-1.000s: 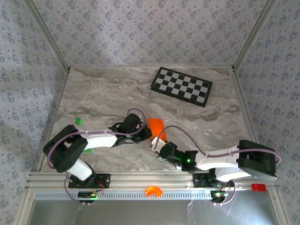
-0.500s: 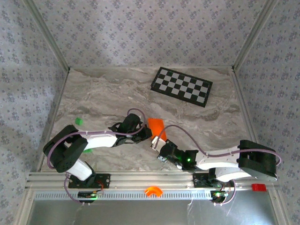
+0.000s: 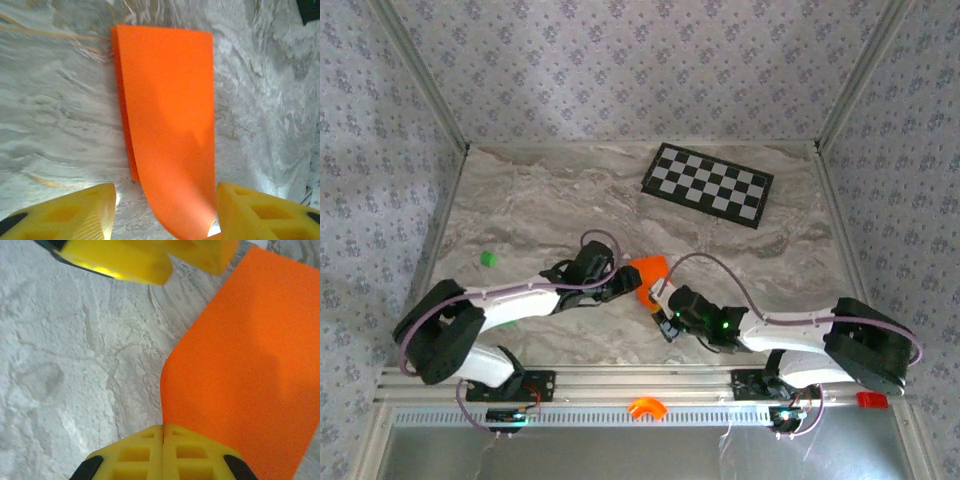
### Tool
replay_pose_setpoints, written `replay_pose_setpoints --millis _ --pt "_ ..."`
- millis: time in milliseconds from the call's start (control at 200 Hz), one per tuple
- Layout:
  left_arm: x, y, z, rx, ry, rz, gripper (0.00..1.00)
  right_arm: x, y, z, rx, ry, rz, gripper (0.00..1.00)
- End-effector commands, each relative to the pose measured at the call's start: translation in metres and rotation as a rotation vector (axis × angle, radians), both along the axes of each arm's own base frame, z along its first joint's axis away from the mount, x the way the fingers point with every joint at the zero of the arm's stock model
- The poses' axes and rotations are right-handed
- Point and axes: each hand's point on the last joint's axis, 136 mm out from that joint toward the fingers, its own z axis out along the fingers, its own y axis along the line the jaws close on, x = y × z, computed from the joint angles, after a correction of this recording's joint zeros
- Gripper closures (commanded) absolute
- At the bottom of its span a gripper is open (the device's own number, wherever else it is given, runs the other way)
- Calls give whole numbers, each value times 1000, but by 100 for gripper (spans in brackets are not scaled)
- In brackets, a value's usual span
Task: Fold a paper plane with a square sheet of paper (pick it up from the middle)
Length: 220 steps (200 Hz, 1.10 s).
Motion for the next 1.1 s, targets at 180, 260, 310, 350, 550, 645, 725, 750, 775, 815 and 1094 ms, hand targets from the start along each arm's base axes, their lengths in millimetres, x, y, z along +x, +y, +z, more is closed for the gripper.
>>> replay_pose_setpoints --millis 180,260,310,350,550,645,725,750,775,815,1094 --pt "11 17 23 15 -62 24 58 -3 27 9 221 416 -24 100" --pt "13 14 27 -5 -65 7 66 -2 30 12 257 466 -19 100" --pt "16 10 29 -18 -66 -7 70 -1 32 13 275 497 -24 100" --pt "18 7 32 -30 -65 -22 72 1 31 13 287 512 -31 100" --pt "32 -17 37 -43 -56 -103 82 -1 29 9 310 536 -37 100" --pt "40 -30 32 -40 -41 -138 84 -2 27 7 317 540 -40 100" --pt "46 -40 26 -39 -25 -165 86 -2 26 6 319 541 -46 100" --pt "48 -42 23 -36 -20 -170 86 -2 26 5 319 540 -47 100" --pt "49 -45 20 -32 -12 -176 87 -2 26 5 319 539 -48 100" --pt "51 -48 13 -24 3 -185 88 -1 25 5 320 539 -50 100" --pt "56 -55 -26 39 80 -222 91 -2 24 3 318 546 -50 100"
